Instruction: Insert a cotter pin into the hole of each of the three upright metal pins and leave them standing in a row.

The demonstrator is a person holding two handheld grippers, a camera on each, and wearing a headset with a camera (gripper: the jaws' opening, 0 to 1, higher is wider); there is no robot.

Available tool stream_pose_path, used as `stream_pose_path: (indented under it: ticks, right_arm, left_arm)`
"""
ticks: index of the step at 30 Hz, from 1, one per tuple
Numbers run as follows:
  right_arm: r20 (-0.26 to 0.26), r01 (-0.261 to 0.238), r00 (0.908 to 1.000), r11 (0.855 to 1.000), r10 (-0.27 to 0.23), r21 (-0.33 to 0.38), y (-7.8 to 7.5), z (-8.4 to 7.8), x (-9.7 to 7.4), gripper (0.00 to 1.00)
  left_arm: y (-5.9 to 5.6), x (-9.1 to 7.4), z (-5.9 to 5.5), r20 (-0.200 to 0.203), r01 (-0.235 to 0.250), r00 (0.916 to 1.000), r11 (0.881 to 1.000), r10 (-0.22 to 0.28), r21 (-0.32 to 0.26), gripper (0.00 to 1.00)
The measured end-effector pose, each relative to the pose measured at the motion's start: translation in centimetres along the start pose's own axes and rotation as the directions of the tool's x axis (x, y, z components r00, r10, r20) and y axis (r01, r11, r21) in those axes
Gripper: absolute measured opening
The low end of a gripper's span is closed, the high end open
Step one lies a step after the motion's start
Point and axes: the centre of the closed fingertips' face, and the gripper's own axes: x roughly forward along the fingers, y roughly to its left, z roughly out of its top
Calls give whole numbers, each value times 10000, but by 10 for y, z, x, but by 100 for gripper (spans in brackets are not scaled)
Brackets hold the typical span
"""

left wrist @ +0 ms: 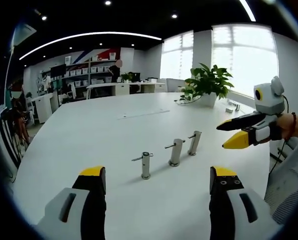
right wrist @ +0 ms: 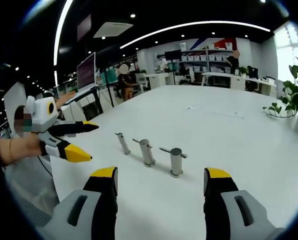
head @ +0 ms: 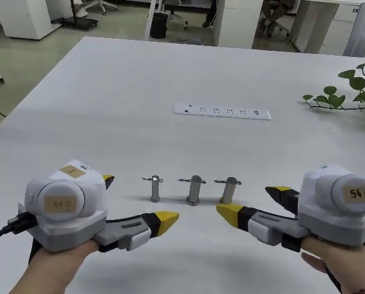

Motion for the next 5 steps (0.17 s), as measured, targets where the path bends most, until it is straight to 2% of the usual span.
stream_pose_path:
  ticks: [3,5]
  right_arm:
    - [25,-56,10000,10000,56,-6,2,0,-1,67]
    - [85,-40,10000,10000,39,23,3,0,0,67]
  left_arm:
    - [1,0,5,290,-67,9996,9997,74,-222,85]
    - [1,-1,7,402,-78,9992,9999,84,-129,85]
